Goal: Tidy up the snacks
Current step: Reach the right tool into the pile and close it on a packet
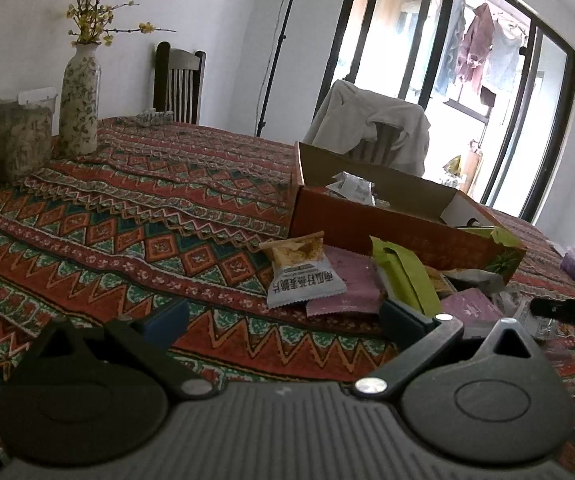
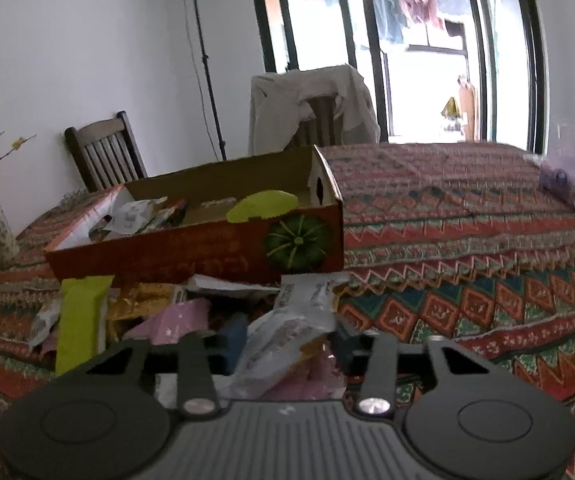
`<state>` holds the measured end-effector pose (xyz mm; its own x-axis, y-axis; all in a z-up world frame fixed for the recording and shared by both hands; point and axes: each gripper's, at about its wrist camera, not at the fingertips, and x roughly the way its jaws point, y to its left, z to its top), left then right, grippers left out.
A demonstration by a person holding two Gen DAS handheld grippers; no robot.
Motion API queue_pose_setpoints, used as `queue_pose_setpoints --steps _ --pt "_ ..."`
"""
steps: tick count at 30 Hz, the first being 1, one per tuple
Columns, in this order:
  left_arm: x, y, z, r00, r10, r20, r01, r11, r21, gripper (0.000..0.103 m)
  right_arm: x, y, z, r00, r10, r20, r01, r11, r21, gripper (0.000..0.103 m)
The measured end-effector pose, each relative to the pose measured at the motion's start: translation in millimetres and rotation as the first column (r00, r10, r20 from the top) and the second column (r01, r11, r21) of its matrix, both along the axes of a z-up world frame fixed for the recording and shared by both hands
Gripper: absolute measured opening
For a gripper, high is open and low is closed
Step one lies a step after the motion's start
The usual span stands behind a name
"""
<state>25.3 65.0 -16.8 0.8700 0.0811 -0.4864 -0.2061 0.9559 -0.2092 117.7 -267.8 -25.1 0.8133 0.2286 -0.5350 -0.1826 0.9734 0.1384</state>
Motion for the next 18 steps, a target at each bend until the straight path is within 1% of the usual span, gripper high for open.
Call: queue_pose_setpoints --steps 2,5,9,12,14,18 --pt "2 -1 -1 1.000 -0.001 -0.004 0.001 1.000 -0.001 0.103 -8 3 4 0.998 0.015 0.055 -0.013 0.999 -0.031 0.022" --pt "4 -4 -3 1.000 -0.010 -0.010 0.010 1.000 0.000 0.103 -22 10 11 0.990 0.053 0.134 -0.042 0.995 -0.085 0.014" --pt "4 -8 -6 1.000 -0.021 -0.019 0.021 1.000 -0.003 0.103 -40 29 12 0.969 0.144 0.199 -0.107 0.977 -0.187 0.012" --pt "4 -9 -6 0.999 -0.022 -0.023 0.022 1.000 -0.001 0.103 -48 41 9 0.956 0.192 0.220 -0.136 0.960 -0.245 0.012" --pt "4 -9 -6 1.000 -0.021 -0.023 0.021 1.000 0.000 0.103 -48 43 7 0.955 0.201 0.217 -0.147 0.959 -0.242 0.012" --pt "4 -11 -5 0.999 -0.019 -0.027 0.019 1.000 0.001 0.103 -47 37 8 0.959 0.184 0.213 -0.138 0.967 -0.213 0.011"
